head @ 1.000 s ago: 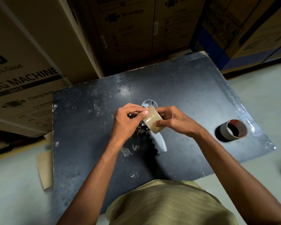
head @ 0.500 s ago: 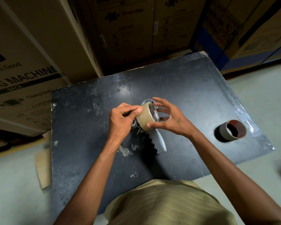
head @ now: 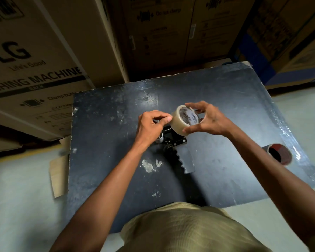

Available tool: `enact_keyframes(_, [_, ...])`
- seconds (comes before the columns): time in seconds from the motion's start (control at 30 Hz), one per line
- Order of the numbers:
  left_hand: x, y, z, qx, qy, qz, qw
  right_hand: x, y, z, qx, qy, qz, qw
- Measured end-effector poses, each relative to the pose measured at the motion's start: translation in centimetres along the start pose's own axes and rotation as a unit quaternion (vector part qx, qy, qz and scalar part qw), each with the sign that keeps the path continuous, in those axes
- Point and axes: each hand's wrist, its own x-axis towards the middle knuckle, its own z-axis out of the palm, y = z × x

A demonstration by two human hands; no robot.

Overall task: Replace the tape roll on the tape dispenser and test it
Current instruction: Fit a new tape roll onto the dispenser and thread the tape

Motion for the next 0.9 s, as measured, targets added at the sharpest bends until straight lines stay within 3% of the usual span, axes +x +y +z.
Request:
enact_keyframes(0.17, [0.1, -1.4, 0.3, -0.082, 0.016, -0.036, 0.996, 2.1, 0.2, -1.4, -0.069, -0.046, -0.022, 0.996])
enact_keyframes(0.37, [-0.5, -2.6, 1.4, -0.183, 0.03, -0.091, 0.978, 4.2, -0.6, -2.7, -0.196, -0.107, -0.115, 0.968])
enact_keyframes(0.5, [-0.2, -3.6, 1.5, -0.08, 0.008, -0.021, 0.997, 5.3, -1.2, -2.7, -0.249, -0.126, -0.143, 0.95])
enact_keyframes(0.67, [0.8, -5.2, 0.9, 0.029, -0.019, -0.045, 0.998, 6.8, -1.5, -1.7, -0.291, -0.122, -0.141, 0.939])
enact_keyframes(0.9, [1.7, -6.2, 0.0, -0.013, -0.029, -0.057, 0.998, 6.9, -0.2, -0.6, -0.293, -0.116, -0.119, 0.941])
